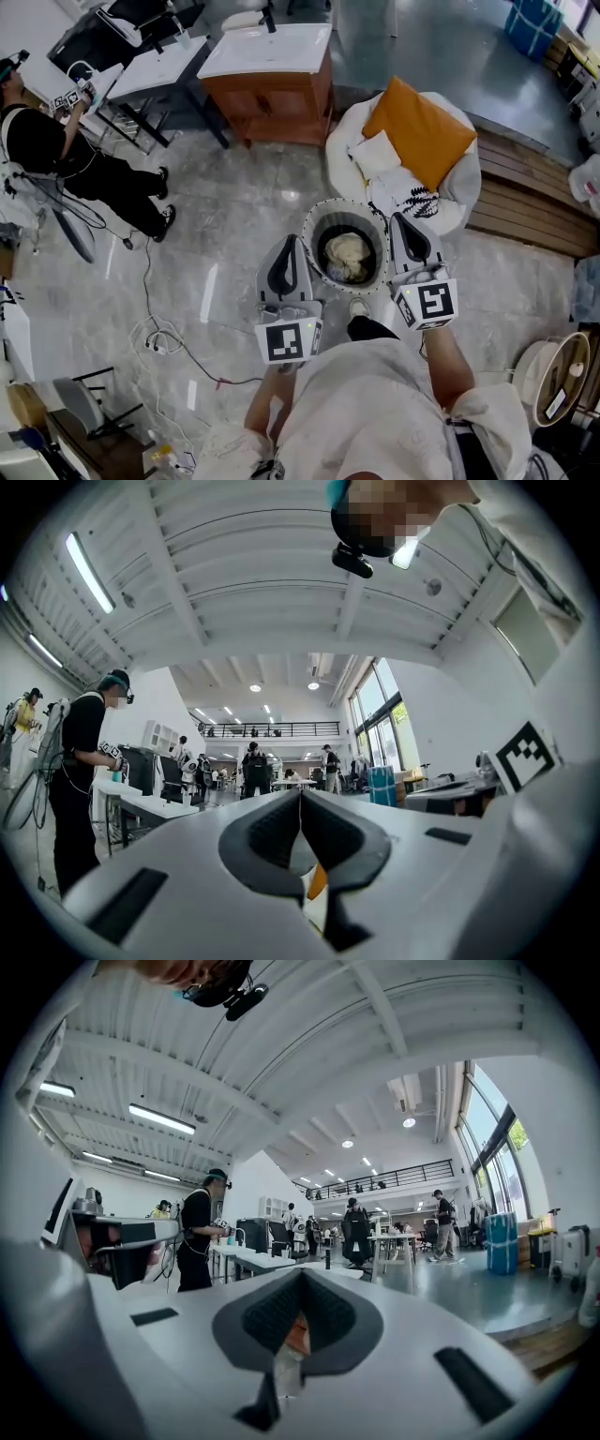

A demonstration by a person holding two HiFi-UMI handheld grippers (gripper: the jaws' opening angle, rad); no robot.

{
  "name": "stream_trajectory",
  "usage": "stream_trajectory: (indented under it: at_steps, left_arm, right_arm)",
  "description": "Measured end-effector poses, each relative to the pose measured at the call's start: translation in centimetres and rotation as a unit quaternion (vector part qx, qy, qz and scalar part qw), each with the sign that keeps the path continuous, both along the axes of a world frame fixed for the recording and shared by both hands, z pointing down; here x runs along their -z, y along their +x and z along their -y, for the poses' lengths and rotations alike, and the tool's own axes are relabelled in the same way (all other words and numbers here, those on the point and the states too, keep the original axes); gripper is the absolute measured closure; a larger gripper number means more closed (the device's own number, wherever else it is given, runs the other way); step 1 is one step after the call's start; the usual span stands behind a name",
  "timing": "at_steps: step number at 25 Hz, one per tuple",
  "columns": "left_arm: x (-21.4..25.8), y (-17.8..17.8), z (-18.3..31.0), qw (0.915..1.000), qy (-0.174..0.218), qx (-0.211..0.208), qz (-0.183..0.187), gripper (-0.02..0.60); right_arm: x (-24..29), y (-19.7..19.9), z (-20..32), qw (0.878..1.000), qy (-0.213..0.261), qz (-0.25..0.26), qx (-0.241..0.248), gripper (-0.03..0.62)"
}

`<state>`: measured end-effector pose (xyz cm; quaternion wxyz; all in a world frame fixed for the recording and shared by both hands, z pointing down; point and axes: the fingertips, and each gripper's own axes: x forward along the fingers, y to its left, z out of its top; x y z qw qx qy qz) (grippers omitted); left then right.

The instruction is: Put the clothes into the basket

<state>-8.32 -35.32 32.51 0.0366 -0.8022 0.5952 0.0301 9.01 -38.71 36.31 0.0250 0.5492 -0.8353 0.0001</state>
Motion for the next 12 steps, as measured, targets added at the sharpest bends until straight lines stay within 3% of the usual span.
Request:
stream_trajectory:
  at_steps: [12]
  left_arm:
    - [0.73, 0.37, -0.63, 1.0000, 0.008, 0.000, -0.002, 0.577]
  right_arm:
    - [0.92, 0.50, -0.66, 1.000, 0.013, 0.000, 0.001, 0.606]
